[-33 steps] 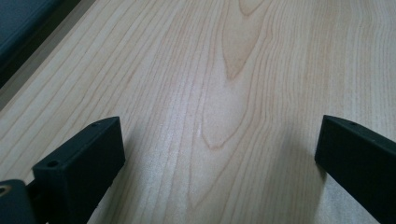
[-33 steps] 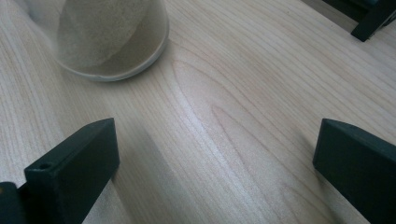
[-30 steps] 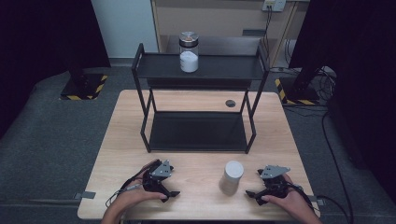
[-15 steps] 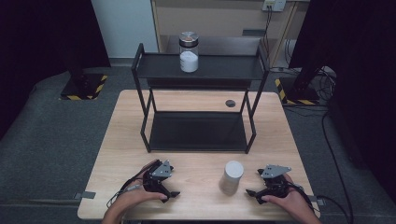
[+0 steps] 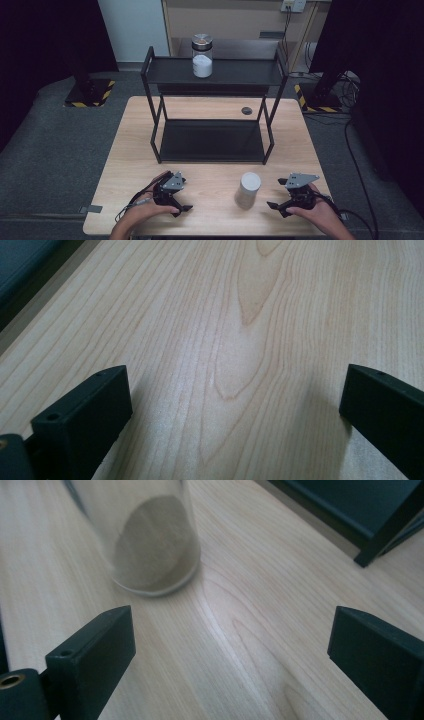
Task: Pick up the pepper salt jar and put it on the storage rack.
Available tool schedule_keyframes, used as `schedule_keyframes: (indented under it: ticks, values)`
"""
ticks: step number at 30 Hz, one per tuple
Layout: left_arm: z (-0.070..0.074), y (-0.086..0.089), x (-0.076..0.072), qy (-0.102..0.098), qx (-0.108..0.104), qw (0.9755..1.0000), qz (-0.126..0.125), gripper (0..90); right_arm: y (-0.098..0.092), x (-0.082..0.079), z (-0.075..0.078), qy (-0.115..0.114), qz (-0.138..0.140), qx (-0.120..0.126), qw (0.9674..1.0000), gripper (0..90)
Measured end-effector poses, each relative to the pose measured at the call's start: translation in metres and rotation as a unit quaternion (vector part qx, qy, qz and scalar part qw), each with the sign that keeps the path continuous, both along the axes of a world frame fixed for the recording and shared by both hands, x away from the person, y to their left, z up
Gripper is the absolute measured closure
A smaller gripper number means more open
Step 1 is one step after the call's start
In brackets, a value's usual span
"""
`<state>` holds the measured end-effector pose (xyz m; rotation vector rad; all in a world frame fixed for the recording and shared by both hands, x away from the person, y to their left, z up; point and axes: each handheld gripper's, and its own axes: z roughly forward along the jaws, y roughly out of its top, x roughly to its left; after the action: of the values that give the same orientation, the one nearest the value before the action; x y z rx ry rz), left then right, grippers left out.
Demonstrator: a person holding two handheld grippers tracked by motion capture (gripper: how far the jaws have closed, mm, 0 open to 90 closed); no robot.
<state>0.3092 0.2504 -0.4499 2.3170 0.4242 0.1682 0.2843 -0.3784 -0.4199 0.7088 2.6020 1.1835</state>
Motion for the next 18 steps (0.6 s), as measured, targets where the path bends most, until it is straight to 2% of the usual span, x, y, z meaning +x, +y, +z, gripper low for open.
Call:
schedule_keyframes:
  ticks: [9,18]
  values:
    - [0.000,0.000,0.000,0.000,0.000,1.0000,0.000,0.0,0.003,-0.006,0.013,-0.009,0.018,0.017,0.9996,6.7]
    - [0.000,0.000,-0.001,0.000,0.000,1.0000,0.002,0.0,0.009,-0.012,0.015,-0.013,0.034,0.029,0.9989,6.7]
